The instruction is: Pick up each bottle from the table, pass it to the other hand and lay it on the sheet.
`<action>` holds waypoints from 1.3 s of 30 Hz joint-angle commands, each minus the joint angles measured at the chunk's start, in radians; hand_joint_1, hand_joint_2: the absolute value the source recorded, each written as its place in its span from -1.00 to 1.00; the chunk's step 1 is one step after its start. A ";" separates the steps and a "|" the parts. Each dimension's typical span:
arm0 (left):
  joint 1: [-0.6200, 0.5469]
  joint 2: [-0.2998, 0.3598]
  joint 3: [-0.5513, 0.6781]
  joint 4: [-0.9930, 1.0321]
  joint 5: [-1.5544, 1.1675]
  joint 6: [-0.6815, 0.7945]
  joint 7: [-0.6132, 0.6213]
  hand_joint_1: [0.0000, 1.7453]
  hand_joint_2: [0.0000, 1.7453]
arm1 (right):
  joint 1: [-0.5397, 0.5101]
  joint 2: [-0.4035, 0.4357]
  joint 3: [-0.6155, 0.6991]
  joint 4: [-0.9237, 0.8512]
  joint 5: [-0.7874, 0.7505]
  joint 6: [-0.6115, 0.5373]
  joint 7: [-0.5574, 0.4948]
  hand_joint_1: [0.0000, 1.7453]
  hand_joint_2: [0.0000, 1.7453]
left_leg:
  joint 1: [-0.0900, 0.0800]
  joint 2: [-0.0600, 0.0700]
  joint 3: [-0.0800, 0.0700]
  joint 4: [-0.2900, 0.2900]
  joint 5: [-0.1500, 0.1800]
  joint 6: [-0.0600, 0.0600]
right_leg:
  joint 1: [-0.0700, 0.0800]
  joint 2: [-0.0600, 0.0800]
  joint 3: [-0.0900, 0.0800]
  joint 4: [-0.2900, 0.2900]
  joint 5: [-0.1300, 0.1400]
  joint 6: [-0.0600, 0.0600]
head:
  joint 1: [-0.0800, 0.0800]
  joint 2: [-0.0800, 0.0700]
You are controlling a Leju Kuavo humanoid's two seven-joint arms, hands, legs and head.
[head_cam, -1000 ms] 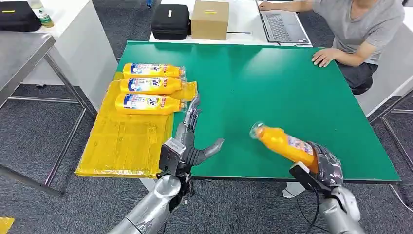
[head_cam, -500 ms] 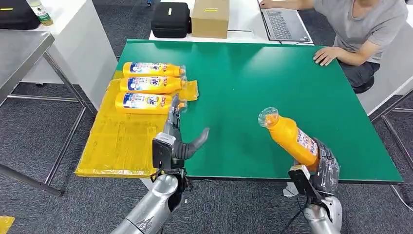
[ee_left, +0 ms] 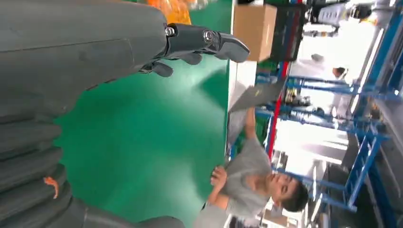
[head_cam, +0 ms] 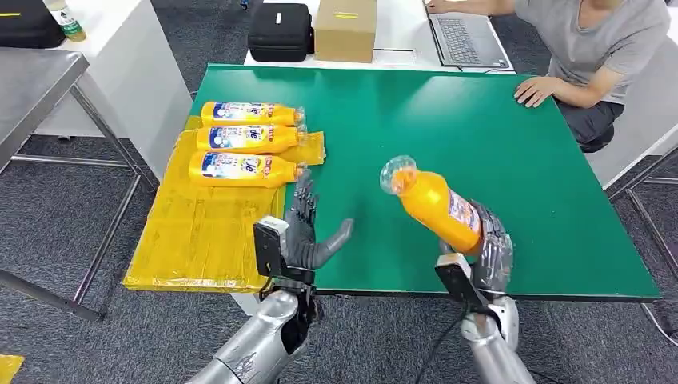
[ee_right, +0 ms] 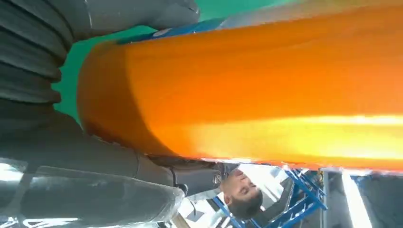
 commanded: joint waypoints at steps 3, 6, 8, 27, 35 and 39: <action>-0.040 0.008 -0.091 0.086 0.012 0.029 0.004 -1.00 1.00 | -0.113 0.071 0.079 0.102 -0.013 -0.006 0.002 1.00 1.00 | 0.000 0.004 0.006 -0.001 -0.002 -0.002 | 0.000 0.004 0.004 -0.001 -0.001 -0.002 | 0.000 0.000; -0.048 0.008 -0.089 0.100 0.025 0.024 0.004 -1.00 1.00 | -0.121 0.083 0.099 0.105 -0.014 -0.006 0.002 1.00 1.00 | 0.000 0.003 0.005 0.000 -0.002 -0.002 | 0.000 0.003 0.003 0.000 -0.001 -0.002 | 0.000 0.000; -0.051 0.008 -0.092 0.101 0.025 0.026 0.004 -1.00 1.00 | -0.122 0.086 0.105 0.105 -0.009 -0.006 0.002 1.00 1.00 | 0.000 0.003 0.004 0.000 -0.002 -0.002 | 0.000 0.003 0.002 0.000 -0.001 -0.002 | 0.000 0.000; -0.078 0.008 -0.083 0.073 0.048 0.048 0.004 -1.00 1.00 | -0.134 0.159 0.180 0.188 0.062 -0.006 0.002 1.00 1.00 | 0.000 0.003 0.004 -0.001 -0.002 -0.002 | 0.000 0.003 0.002 0.000 -0.001 -0.002 | 0.000 0.000; -0.075 0.008 -0.135 0.070 0.064 0.032 0.004 -1.00 1.00 | -0.150 0.181 0.148 0.202 0.108 -0.006 0.002 1.00 1.00 | 0.000 0.002 0.004 0.000 -0.002 -0.002 | 0.000 0.002 0.003 0.001 -0.002 -0.002 | 0.000 0.000; -0.073 0.008 -0.145 0.059 0.062 0.023 0.004 -1.00 1.00 | -0.161 0.185 0.147 0.210 0.124 -0.006 0.002 1.00 1.00 | 0.000 0.002 0.002 0.000 -0.001 -0.001 | 0.000 0.002 0.001 0.000 -0.001 -0.001 | 0.000 0.000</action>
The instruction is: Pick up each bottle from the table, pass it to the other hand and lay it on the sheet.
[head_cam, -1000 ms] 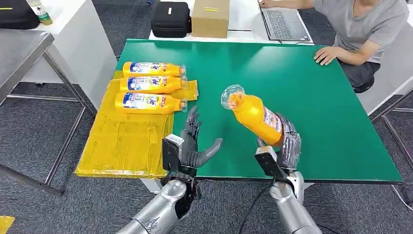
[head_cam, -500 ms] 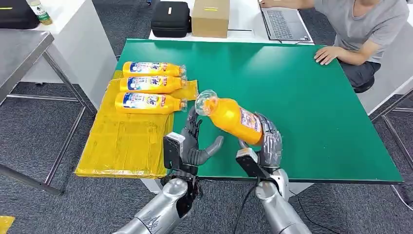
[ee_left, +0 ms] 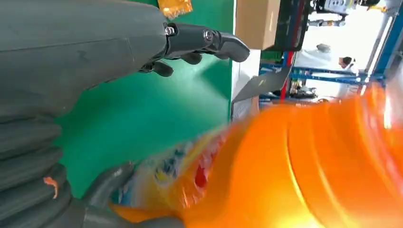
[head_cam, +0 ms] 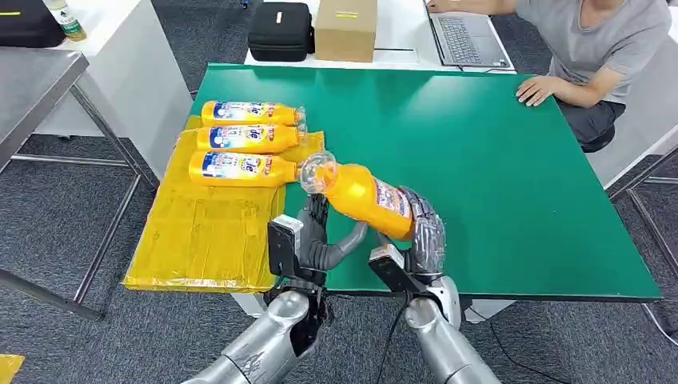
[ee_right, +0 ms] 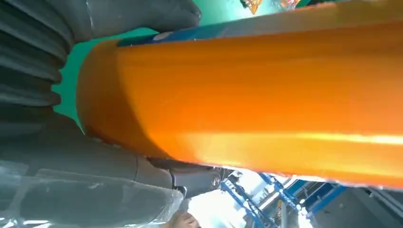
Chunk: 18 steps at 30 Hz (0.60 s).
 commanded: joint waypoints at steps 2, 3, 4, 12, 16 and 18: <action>-0.035 0.016 -0.077 0.020 0.005 -0.036 0.004 -1.00 1.00 | -0.071 0.020 0.005 0.096 0.012 -0.003 0.001 1.00 1.00 | 0.000 0.002 0.003 0.000 -0.001 -0.001 | 0.000 0.002 0.003 0.000 -0.001 -0.001 | 0.000 0.000; -0.035 0.016 -0.077 0.020 0.005 -0.036 0.004 -1.00 1.00 | -0.071 0.020 0.005 0.096 0.012 -0.003 0.001 1.00 1.00 | 0.000 0.002 0.004 0.000 -0.002 -0.002 | 0.000 0.002 0.003 0.000 -0.001 -0.002 | 0.000 0.000; -0.027 0.016 -0.082 0.012 -0.007 -0.046 0.004 -1.00 1.00 | -0.075 0.018 0.003 0.098 0.011 -0.003 0.001 1.00 1.00 | 0.000 0.001 0.002 -0.001 -0.001 -0.001 | 0.000 0.001 0.002 0.000 -0.001 -0.001 | 0.000 0.000; -0.020 0.016 -0.083 0.004 -0.012 -0.056 0.004 -1.00 1.00 | -0.077 0.018 0.000 0.101 0.014 -0.003 0.001 1.00 1.00 | 0.000 0.002 0.006 -0.001 -0.002 -0.002 | 0.000 0.002 0.005 0.000 -0.002 -0.002 | 0.000 0.000; -0.013 0.016 -0.073 -0.018 -0.050 -0.057 0.004 -1.00 1.00 | -0.073 0.039 -0.056 0.107 0.149 -0.003 0.001 1.00 1.00 | 0.000 0.002 0.007 -0.001 -0.003 -0.002 | 0.000 0.002 0.006 0.000 -0.002 -0.002 | 0.000 0.000; -0.015 0.016 -0.060 -0.032 -0.067 -0.032 0.004 -1.00 1.00 | -0.076 0.051 -0.049 0.124 0.153 -0.003 0.001 1.00 1.00 | 0.000 0.002 0.006 -0.001 -0.002 -0.002 | 0.000 0.002 0.004 0.000 -0.002 -0.002 | 0.000 0.000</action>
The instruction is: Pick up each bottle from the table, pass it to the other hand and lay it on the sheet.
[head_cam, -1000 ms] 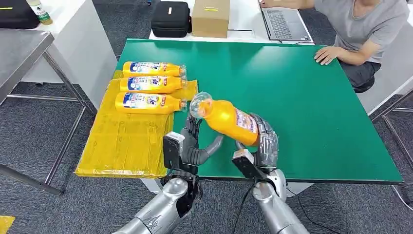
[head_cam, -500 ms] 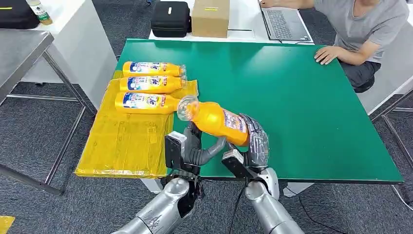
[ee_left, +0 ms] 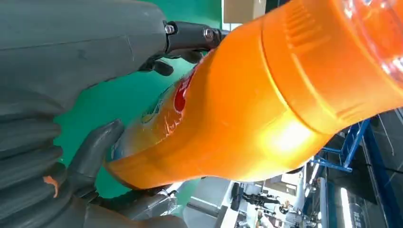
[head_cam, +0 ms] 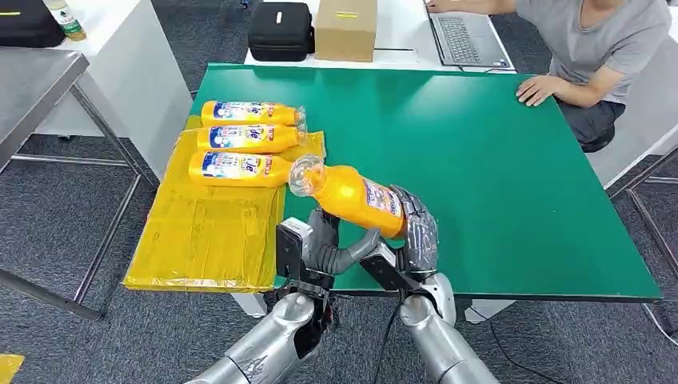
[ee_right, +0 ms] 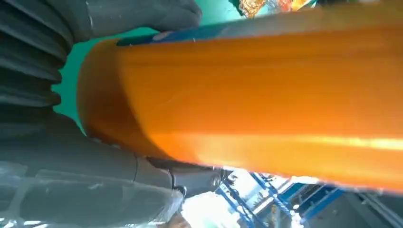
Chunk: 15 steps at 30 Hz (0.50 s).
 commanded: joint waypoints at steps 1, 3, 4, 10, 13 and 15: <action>-0.017 0.017 -0.012 -0.021 -0.052 0.041 0.004 -1.00 1.00 | -0.052 0.041 -0.058 0.086 0.118 -0.003 0.001 1.00 1.00 | 0.000 0.002 0.003 0.000 -0.001 -0.002 | 0.000 0.002 0.003 0.000 -0.001 -0.001 | 0.000 0.000; -0.019 0.017 -0.007 -0.026 -0.063 0.058 0.004 -1.00 1.00 | -0.052 0.045 -0.061 0.087 0.119 -0.003 0.001 1.00 1.00 | 0.000 0.002 0.004 0.000 -0.002 -0.002 | 0.000 0.002 0.003 0.000 -0.001 -0.001 | 0.000 0.000; -0.019 0.017 -0.007 -0.026 -0.063 0.058 0.004 -1.00 1.00 | -0.052 0.045 -0.061 0.087 0.119 -0.003 0.001 1.00 1.00 | 0.000 0.003 0.006 0.000 -0.003 -0.002 | 0.000 0.004 0.005 0.000 -0.002 -0.002 | 0.000 0.000; -0.018 0.017 -0.004 -0.033 -0.079 0.088 0.004 -1.00 1.00 | -0.049 0.050 -0.076 0.084 0.143 -0.003 0.001 1.00 1.00 | 0.000 0.003 0.005 -0.001 -0.002 -0.002 | 0.000 0.003 0.004 0.000 -0.002 -0.002 | 0.000 0.000; -0.023 0.017 -0.002 -0.039 -0.073 0.129 0.004 -1.00 1.00 | -0.021 0.082 -0.126 0.048 0.248 -0.003 0.001 1.00 1.00 | 0.000 0.001 0.003 -0.001 -0.001 -0.002 | 0.000 0.001 0.002 0.000 -0.001 -0.001 | 0.000 0.000; -0.030 0.017 -0.004 -0.040 -0.047 0.135 0.004 -1.00 1.00 | -0.014 0.097 -0.146 0.042 0.290 -0.003 0.001 1.00 1.00 | 0.000 0.002 0.006 0.000 -0.003 -0.003 | 0.000 0.002 0.005 0.001 -0.003 -0.002 | 0.000 0.000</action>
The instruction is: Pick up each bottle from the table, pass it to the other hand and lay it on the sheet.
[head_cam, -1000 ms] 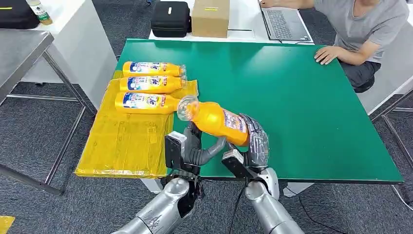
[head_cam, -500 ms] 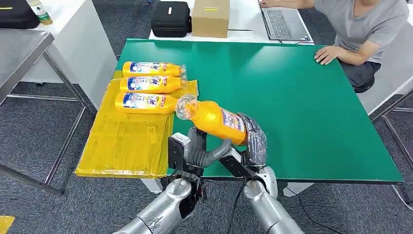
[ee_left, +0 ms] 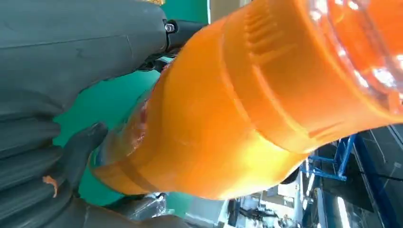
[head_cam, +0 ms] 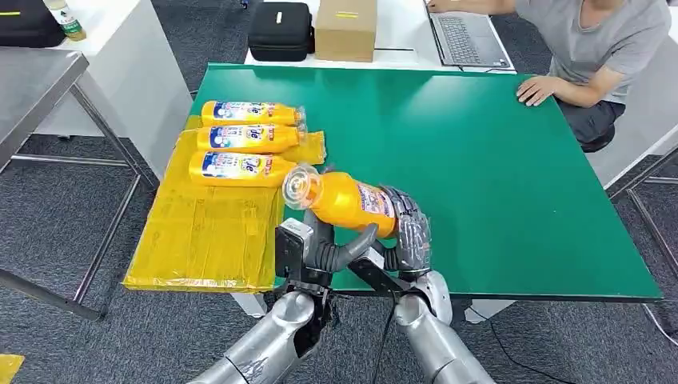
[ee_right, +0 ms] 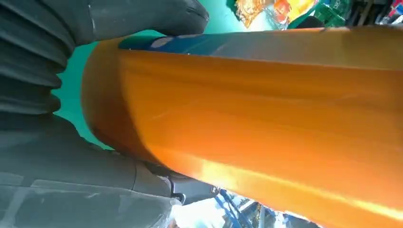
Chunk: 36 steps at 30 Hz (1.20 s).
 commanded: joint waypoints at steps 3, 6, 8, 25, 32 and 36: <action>-0.051 0.017 -0.035 0.006 0.065 0.052 0.005 -1.00 1.00 | 0.008 0.079 -0.139 -0.003 0.226 -0.003 0.001 1.00 1.00 | 0.000 0.000 0.004 -0.001 -0.001 -0.002 | 0.000 0.000 0.004 0.000 -0.002 -0.002 | 0.000 0.000; -0.073 0.017 -0.082 0.040 0.164 0.038 0.005 -1.00 1.00 | 0.021 0.104 -0.208 -0.049 0.290 -0.003 0.001 1.00 1.00 | 0.000 0.000 0.006 0.000 -0.003 -0.002 | 0.000 0.000 0.005 0.001 -0.003 -0.002 | 0.000 0.000; -0.085 0.017 -0.118 0.064 0.241 0.000 0.005 -1.00 1.00 | 0.034 0.115 -0.249 -0.107 0.360 -0.003 0.001 1.00 1.00 | 0.000 0.000 0.004 0.000 -0.002 -0.002 | 0.000 0.000 0.003 0.001 -0.002 -0.002 | 0.000 0.000; -0.122 0.017 -0.213 0.120 0.358 -0.103 0.005 1.00 1.00 | 0.051 0.132 -0.287 -0.208 0.498 -0.003 0.001 1.00 1.00 | 0.000 0.000 0.004 -0.001 -0.001 -0.002 | 0.000 0.000 0.003 0.000 -0.002 -0.002 | -0.001 0.000; -0.114 0.017 -0.194 0.096 0.314 -0.053 0.005 1.00 1.00 | 0.062 0.128 -0.269 -0.221 0.530 -0.003 0.001 1.00 1.00 | 0.000 0.002 0.005 -0.001 -0.002 -0.002 | 0.000 0.002 0.003 0.000 -0.002 -0.002 | 0.000 0.000; -0.113 0.017 -0.174 0.094 0.299 -0.044 0.005 1.00 1.00 | 0.070 0.124 -0.256 -0.229 0.561 -0.003 0.001 1.00 1.00 | 0.000 0.002 0.003 -0.001 -0.001 -0.002 | 0.000 0.002 0.002 0.000 -0.001 -0.001 | 0.000 0.000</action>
